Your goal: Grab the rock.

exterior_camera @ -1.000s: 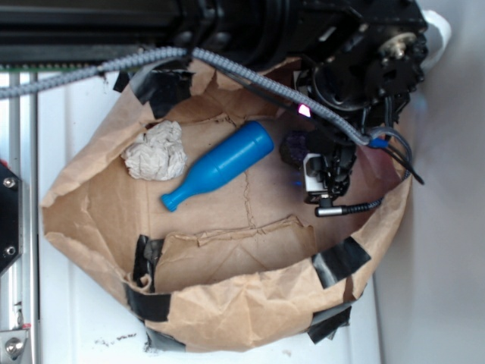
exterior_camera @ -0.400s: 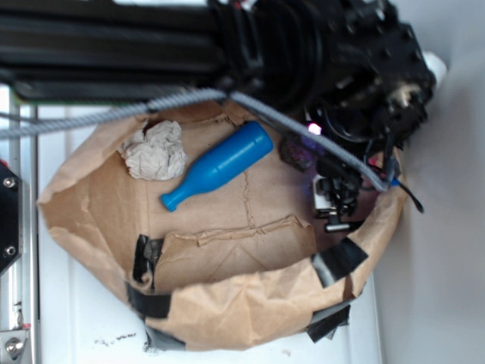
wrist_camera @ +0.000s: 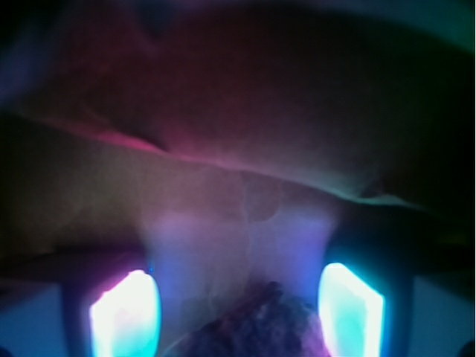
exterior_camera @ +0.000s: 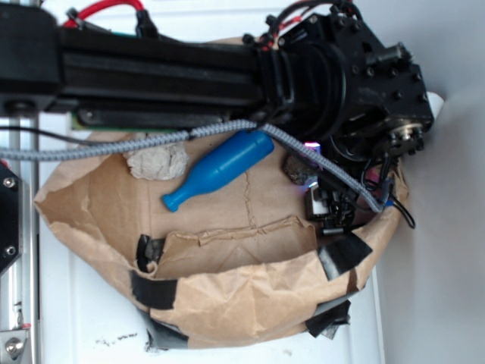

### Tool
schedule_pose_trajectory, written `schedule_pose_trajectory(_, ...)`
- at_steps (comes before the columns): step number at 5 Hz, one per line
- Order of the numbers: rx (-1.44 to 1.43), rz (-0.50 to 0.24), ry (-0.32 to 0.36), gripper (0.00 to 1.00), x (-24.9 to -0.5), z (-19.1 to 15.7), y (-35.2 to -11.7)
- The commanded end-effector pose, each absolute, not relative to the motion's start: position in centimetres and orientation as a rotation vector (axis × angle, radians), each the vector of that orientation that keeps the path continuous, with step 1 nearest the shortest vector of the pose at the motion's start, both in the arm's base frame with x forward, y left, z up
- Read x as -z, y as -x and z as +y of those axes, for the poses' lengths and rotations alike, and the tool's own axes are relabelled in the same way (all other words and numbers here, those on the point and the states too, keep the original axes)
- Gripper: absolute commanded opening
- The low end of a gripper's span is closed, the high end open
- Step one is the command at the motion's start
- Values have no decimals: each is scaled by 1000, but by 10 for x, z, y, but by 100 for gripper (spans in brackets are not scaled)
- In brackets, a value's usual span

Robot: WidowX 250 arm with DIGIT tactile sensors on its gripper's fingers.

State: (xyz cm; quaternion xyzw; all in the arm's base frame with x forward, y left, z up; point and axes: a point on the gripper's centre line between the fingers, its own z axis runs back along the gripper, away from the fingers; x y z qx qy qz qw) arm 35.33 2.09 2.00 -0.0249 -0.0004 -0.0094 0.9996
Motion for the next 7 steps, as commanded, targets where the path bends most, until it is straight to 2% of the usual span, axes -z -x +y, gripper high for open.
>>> schedule_pose_trajectory(1, 63, -155, 73, 0, -62, 23, -366)
schedule_pose_trajectory(2, 93, -213, 110, 0, -88, 19, -353)
schedule_pose_trajectory(4, 155, -259, 194, 0, -135, 9, -309)
schedule_pose_trajectory(5, 168, -206, 205, 0, -145, 7, -298)
schedule_pose_trajectory(6, 155, -178, 194, 0, -143, 6, -294)
schedule_pose_trajectory(7, 310, 60, 93, 100, -134, -10, -293)
